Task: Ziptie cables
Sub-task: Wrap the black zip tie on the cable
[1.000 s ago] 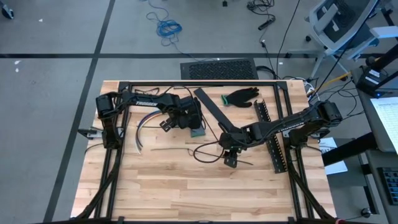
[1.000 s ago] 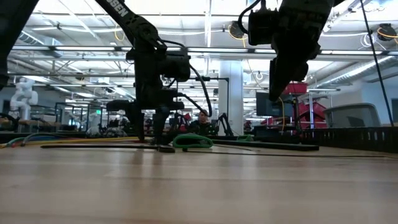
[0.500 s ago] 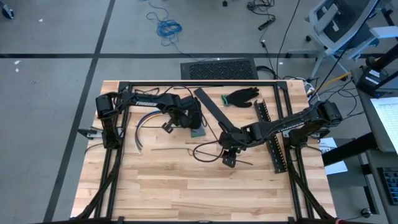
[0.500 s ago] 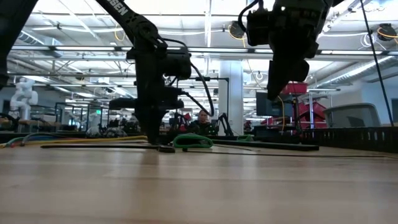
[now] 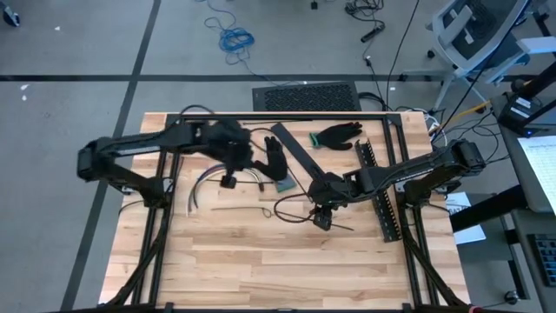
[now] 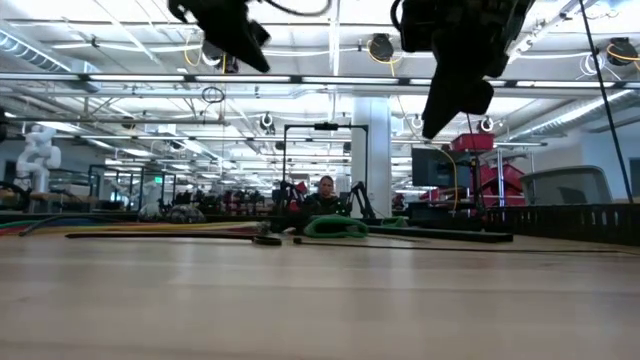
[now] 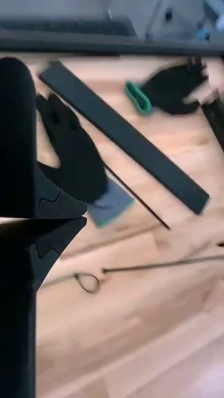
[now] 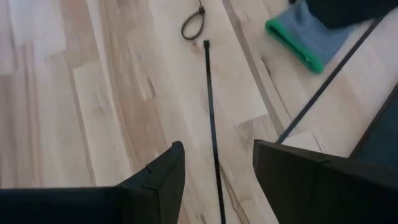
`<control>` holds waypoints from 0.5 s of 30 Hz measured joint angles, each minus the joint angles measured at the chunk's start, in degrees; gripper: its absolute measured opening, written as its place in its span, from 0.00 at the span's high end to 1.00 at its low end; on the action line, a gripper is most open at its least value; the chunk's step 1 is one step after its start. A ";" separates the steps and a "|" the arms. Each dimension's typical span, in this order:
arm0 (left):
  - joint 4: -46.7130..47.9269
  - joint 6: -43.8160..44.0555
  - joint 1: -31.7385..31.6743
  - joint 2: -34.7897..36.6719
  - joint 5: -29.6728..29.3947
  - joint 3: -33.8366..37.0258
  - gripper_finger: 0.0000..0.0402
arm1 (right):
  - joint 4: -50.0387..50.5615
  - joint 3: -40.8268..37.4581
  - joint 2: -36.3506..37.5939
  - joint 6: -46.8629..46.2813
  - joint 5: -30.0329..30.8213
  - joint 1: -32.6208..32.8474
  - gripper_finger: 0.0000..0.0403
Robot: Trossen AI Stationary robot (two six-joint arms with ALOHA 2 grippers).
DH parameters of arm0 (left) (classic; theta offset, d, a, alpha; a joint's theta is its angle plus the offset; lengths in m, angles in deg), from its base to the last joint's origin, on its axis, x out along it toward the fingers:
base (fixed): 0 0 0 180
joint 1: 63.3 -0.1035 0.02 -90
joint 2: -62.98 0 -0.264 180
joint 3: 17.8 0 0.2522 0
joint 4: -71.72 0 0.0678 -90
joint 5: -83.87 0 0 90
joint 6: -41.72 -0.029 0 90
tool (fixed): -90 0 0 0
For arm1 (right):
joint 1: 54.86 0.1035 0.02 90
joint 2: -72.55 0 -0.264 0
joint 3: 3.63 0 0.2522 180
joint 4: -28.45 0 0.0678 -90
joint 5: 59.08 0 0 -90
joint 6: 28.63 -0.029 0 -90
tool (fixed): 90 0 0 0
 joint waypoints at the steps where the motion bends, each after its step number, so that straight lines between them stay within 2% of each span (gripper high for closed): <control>1: 0.33 -0.24 0.68 0.75 -2.44 0.59 0.99 | -0.02 0.00 0.45 0.08 0.00 0.00 0.56; 4: 0.37 -3.86 1.28 0.22 -5.32 3.15 0.99 | 0.06 0.00 1.26 0.49 -0.22 -0.46 0.56; 9: 1.21 -11.41 0.45 -9.14 -8.18 4.22 1.00 | 0.17 0.00 1.57 0.54 -0.28 -0.52 0.56; 15: 0.16 -12.34 -1.20 -22.39 -8.32 2.72 0.86 | 0.19 0.00 1.64 0.37 -0.52 -0.48 0.56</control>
